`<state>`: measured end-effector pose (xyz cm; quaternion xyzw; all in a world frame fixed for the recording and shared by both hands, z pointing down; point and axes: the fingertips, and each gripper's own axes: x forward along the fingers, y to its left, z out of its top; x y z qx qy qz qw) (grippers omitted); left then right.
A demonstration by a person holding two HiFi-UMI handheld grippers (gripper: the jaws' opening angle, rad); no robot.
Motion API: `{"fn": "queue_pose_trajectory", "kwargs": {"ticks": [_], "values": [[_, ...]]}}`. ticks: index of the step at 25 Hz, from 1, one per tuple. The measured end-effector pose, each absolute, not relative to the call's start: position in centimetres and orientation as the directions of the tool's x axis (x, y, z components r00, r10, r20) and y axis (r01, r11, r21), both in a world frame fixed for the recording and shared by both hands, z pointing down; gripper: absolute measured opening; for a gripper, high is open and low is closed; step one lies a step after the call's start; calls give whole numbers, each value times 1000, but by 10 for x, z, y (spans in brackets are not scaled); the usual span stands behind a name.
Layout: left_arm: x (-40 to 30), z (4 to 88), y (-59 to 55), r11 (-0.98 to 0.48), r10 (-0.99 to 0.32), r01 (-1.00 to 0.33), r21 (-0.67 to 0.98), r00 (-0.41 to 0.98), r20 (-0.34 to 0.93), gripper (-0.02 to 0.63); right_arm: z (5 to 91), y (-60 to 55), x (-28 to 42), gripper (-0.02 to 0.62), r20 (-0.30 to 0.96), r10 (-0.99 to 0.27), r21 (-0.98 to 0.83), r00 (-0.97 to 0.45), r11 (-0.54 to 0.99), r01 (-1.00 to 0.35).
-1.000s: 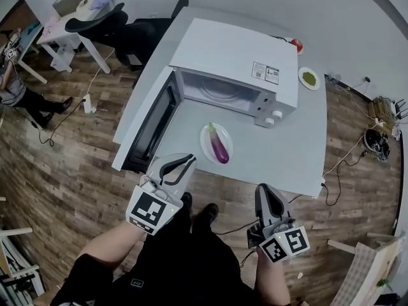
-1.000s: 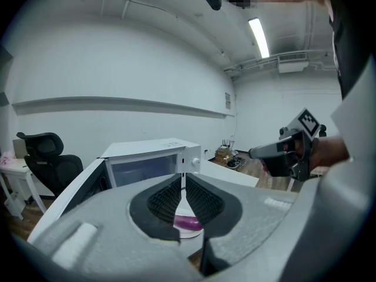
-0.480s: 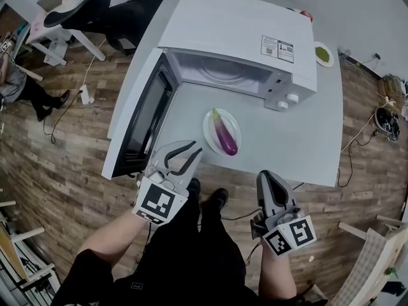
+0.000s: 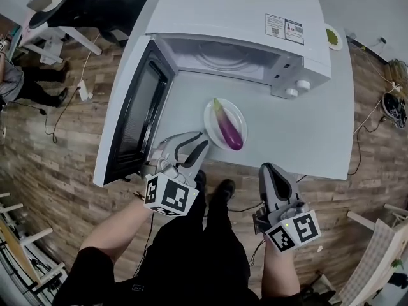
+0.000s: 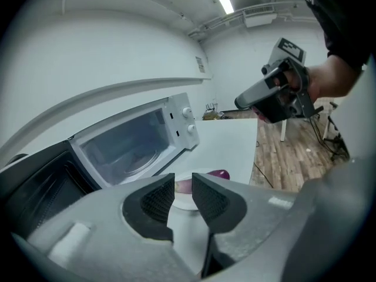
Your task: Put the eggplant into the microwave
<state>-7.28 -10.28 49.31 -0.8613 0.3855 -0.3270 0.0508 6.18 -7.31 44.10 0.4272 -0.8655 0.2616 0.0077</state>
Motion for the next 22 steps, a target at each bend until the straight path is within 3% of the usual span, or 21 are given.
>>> {"fn": "queue_pose_trajectory", "kwargs": {"ticks": [11, 22], "values": [[-64, 562, -106, -791, -606, -418, -447, 433, 667, 114, 465, -73, 67, 17, 252, -747, -468, -615, 462, -753], [-55, 601, -103, -791, -606, -184, -584, 367, 705, 146, 482, -69, 75, 17, 263, -756, -490, -599, 430, -758]]}}
